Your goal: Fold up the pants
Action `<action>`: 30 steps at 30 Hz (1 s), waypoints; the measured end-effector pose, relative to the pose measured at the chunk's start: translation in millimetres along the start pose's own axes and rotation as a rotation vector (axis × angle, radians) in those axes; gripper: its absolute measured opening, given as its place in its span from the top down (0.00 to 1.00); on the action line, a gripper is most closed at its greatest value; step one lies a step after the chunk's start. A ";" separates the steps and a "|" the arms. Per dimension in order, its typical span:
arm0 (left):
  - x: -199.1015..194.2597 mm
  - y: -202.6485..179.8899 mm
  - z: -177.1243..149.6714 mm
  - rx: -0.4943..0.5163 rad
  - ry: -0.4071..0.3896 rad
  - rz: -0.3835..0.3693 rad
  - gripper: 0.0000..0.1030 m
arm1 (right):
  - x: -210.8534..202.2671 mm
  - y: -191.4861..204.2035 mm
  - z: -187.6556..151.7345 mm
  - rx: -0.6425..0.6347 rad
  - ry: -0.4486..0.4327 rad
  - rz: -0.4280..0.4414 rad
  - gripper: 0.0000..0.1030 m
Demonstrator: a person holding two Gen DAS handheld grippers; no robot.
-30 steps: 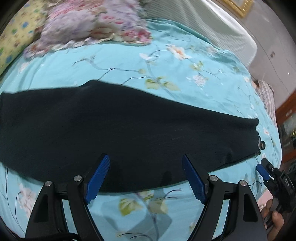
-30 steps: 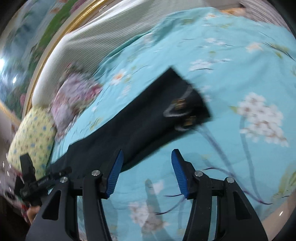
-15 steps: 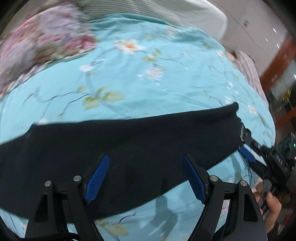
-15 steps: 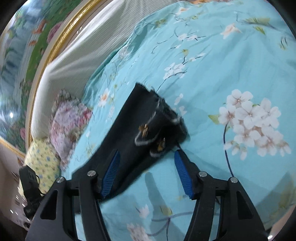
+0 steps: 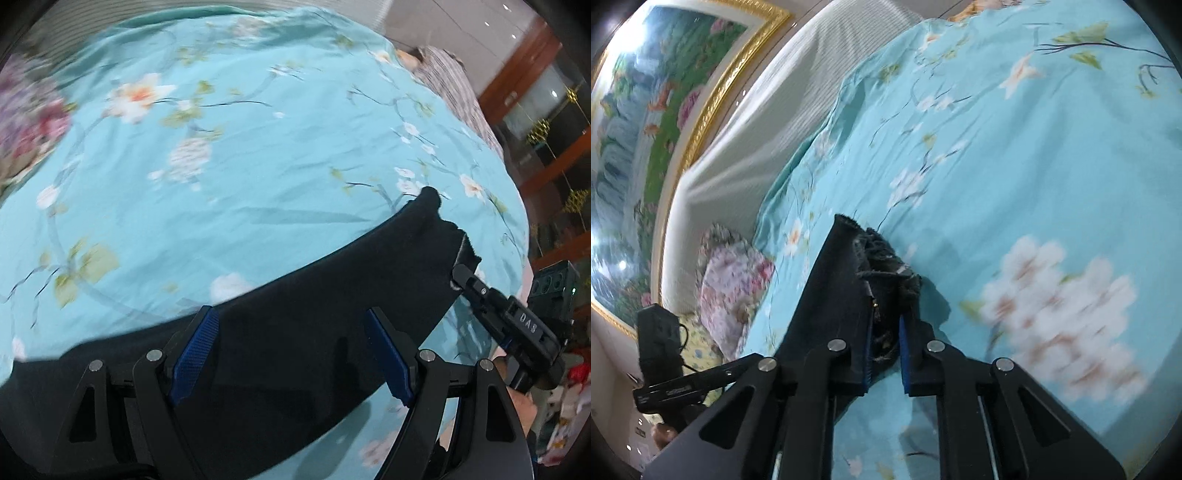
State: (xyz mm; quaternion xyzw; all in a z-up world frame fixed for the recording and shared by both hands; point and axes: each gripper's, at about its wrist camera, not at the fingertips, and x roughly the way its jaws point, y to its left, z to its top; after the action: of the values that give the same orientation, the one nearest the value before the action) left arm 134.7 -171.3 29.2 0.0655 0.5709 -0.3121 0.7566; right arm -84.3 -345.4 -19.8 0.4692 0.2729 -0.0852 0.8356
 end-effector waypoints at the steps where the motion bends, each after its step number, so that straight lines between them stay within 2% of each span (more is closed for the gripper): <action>1: 7.3 -6.4 7.3 0.019 0.013 -0.019 0.21 | -1.1 -1.5 0.8 0.002 -0.002 0.007 0.88; 5: 36.6 -32.3 33.0 0.119 0.073 -0.073 0.21 | -3.1 1.3 -2.7 -0.029 -0.003 0.025 0.88; 8: 62.9 -48.0 51.6 0.188 0.134 -0.051 0.25 | -3.6 2.2 -4.8 -0.058 0.011 0.043 0.88; 10: 76.5 -55.9 62.0 0.217 0.174 -0.115 0.27 | -3.7 -1.7 -6.4 -0.057 0.022 0.058 0.88; 13: 86.3 -64.2 71.1 0.268 0.195 -0.157 0.30 | -4.4 -4.9 -8.4 -0.066 0.031 0.064 0.88; 15: 89.7 -70.4 74.1 0.306 0.199 -0.169 0.39 | -3.1 -2.2 -8.3 -0.085 0.036 0.055 0.87; 17: 88.9 -78.3 72.1 0.353 0.203 -0.199 0.60 | -1.4 -3.3 -8.1 -0.079 0.041 0.055 0.87; 20: 82.6 -82.1 66.8 0.394 0.172 -0.206 0.75 | -0.4 -2.3 -7.7 -0.081 0.042 0.055 0.87; 25: 72.7 -83.7 60.6 0.380 0.115 -0.214 0.83 | -4.3 7.1 -7.7 -0.105 0.030 0.077 0.87; 30: 51.5 -75.0 56.2 0.334 0.071 -0.258 0.84 | -13.0 27.7 -8.0 -0.151 0.016 0.165 0.87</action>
State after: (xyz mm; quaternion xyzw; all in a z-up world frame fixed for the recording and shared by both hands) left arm 147.8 -277.1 21.0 0.1273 0.5412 -0.4943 0.6682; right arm -87.1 -325.1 4.3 0.4264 0.2459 0.0083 0.8704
